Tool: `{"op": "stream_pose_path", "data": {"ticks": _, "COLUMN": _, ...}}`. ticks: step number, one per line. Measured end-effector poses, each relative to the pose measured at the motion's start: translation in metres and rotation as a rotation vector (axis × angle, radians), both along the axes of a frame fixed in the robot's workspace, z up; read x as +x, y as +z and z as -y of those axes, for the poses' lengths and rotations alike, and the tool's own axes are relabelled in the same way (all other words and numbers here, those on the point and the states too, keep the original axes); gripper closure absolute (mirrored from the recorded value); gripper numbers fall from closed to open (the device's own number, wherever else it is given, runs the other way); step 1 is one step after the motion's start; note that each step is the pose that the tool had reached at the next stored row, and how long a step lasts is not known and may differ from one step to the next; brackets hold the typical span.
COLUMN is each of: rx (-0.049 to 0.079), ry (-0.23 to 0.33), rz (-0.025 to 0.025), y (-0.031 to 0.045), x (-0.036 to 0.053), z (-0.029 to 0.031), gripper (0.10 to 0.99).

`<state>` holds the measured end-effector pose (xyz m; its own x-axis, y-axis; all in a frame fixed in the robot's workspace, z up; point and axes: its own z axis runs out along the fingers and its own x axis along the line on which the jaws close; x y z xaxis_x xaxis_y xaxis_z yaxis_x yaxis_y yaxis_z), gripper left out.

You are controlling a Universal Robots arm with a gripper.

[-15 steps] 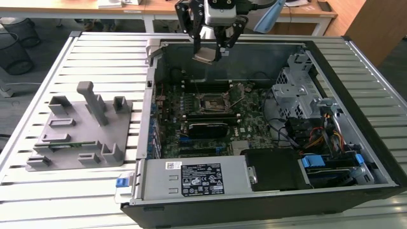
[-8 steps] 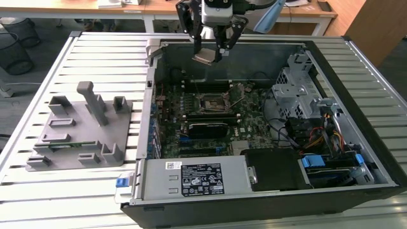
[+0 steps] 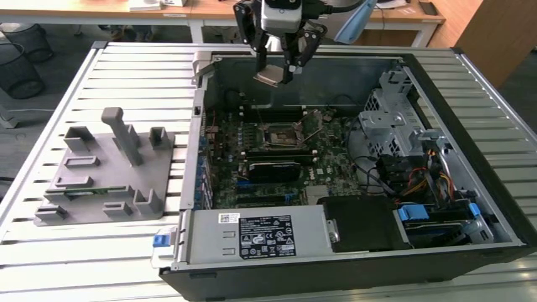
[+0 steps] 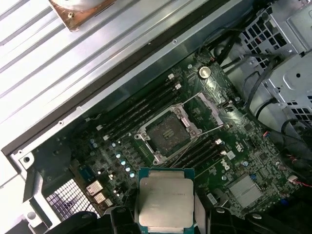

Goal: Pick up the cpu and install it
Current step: 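Place the cpu into insertion slot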

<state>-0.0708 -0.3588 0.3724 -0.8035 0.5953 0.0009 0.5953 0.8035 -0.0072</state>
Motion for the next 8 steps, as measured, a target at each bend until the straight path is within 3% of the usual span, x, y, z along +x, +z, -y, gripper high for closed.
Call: {"op": "stream_pose_path", "data": {"ticks": 8, "rx": -0.008, "ry": -0.075, "rz": -0.0002, "y": -0.0001, "x": 0.0000, "z": 0.0000, "gripper": 0.549}}
